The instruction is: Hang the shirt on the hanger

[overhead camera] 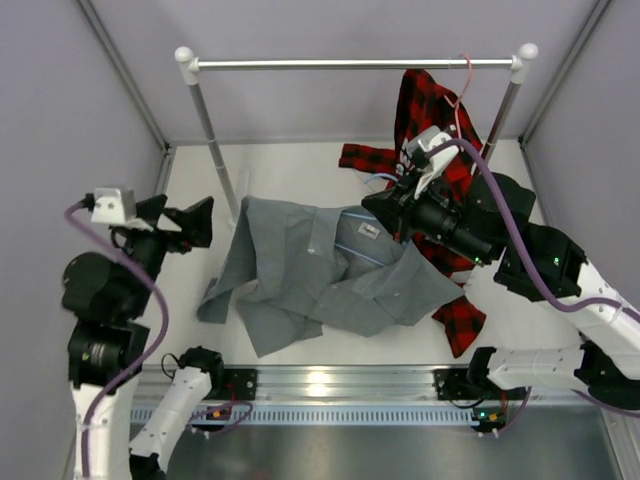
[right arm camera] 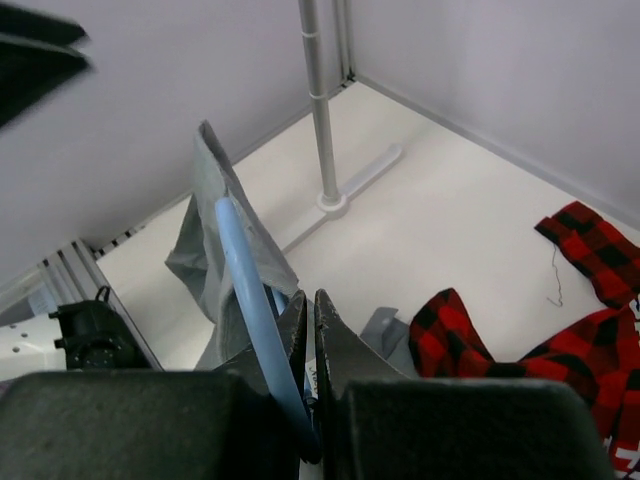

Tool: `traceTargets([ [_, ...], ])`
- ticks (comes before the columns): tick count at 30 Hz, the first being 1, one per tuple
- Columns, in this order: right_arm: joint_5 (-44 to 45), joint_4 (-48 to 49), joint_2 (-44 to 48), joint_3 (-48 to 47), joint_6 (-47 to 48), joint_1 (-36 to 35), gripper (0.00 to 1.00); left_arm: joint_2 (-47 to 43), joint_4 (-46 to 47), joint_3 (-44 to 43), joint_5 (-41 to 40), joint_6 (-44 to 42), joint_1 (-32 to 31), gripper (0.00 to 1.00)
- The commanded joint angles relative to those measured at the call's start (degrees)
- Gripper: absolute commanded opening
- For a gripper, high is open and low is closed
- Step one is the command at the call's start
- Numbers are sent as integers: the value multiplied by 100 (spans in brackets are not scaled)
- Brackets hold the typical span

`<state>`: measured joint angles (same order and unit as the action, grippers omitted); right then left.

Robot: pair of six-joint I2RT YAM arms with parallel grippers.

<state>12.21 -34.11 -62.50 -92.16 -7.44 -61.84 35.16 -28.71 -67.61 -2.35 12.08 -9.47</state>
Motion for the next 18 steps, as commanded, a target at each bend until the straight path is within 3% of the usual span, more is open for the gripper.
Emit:
traceTargets([
  [1, 125, 27, -25, 136, 129, -47, 0, 85, 419, -577, 2562, -556, 16, 98],
  [4, 45, 88, 71, 382, 146, -47, 0, 796, 532, -604, 4386, -733, -89, 98],
  [5, 10, 106, 106, 435, 155, -47, 0, 991, 594, -621, 5567, -803, -116, 98],
  [6, -16, 97, 141, 549, 164, -47, 0, 1167, 655, -639, 6005, -855, -151, 98],
  [14, -913, 88, 537, 901, 419, -47, 0, 2232, 700, -745, 7072, -1945, -1363, 97],
  [18, -966, 53, 546, 972, 437, -47, 0, 2522, 709, -525, 7572, -2104, -1469, 95],
])
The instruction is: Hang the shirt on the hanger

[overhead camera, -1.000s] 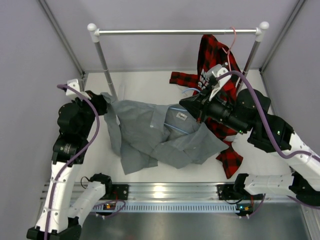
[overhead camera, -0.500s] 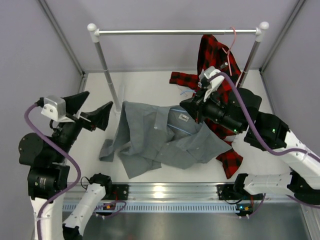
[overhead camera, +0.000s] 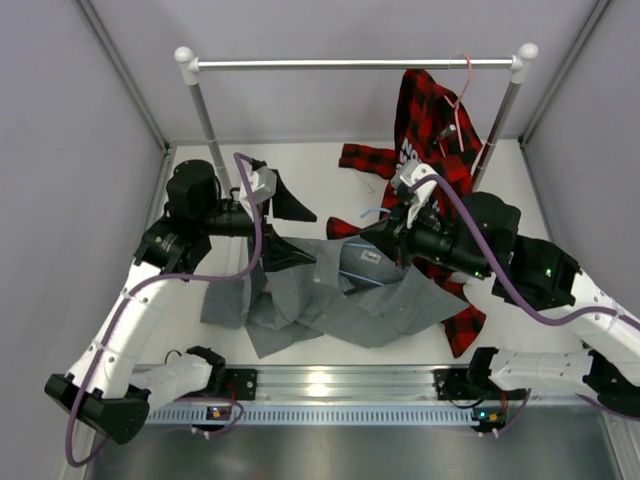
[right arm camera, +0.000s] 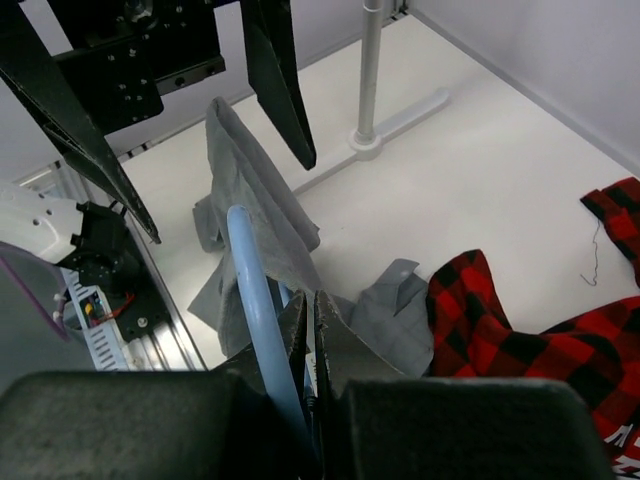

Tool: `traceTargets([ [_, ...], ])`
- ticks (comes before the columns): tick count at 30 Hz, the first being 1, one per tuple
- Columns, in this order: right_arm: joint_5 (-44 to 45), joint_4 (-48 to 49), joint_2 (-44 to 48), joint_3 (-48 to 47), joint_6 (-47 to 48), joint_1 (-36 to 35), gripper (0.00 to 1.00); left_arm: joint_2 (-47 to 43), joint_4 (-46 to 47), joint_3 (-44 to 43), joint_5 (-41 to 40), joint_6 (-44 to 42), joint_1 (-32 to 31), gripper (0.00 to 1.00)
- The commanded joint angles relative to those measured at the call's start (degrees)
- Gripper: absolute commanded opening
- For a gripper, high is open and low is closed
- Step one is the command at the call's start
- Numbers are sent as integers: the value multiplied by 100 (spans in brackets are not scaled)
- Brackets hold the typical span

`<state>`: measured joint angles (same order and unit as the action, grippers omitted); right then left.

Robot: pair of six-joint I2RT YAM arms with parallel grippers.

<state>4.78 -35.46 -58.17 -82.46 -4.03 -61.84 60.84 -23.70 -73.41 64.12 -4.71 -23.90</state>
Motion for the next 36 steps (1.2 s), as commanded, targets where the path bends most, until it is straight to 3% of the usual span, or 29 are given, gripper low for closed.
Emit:
traceTargets([
  [1, -257, 180, 131, 1, 96, -47, 0, -20, 208, 98, 971, -504, -18, 94],
  [6, -625, 180, 148, -60, 96, -47, 0, 401, 208, 29, 1630, -505, -27, 76],
  [12, -1242, 215, 140, -165, 139, -47, 0, 727, 208, 10, 1173, -566, -351, 76],
  [15, -1058, 206, 131, -192, 131, -47, 0, 754, 208, 90, 1384, -575, -431, 70],
  [19, -908, 198, 113, -201, 131, -47, 0, 684, 217, 230, 1367, -636, -510, 42],
  [20, -900, 198, 104, -209, 131, -47, 0, 666, 208, 265, 1314, -636, -528, 13],
  [21, -899, 206, 78, -244, 122, -47, 0, 657, 208, 292, 1088, -636, -606, 14],
  [22, -899, 198, 69, -262, 113, -56, 0, 649, 208, 309, 964, -636, -651, 23],
  [23, -899, 206, 34, -297, 96, -47, 0, 666, 208, 353, 884, -645, -738, 39],
  [28, -908, 215, -54, -412, 17, -47, 0, 710, 208, 362, 716, -698, -827, 40],
  [30, -908, 215, -71, -438, -45, -47, 0, 675, 208, 371, 716, -733, -827, 32],
  [32, -934, 250, -71, -429, -80, -47, 0, 640, 208, 388, 795, -829, -827, 15],
  [33, -969, 268, -71, -403, -106, -47, 0, 605, 208, 441, 821, -986, -835, 0],
  [36, -1022, 329, -45, -315, -150, -47, 0, 508, 199, 494, 839, -1128, -827, 0],
])
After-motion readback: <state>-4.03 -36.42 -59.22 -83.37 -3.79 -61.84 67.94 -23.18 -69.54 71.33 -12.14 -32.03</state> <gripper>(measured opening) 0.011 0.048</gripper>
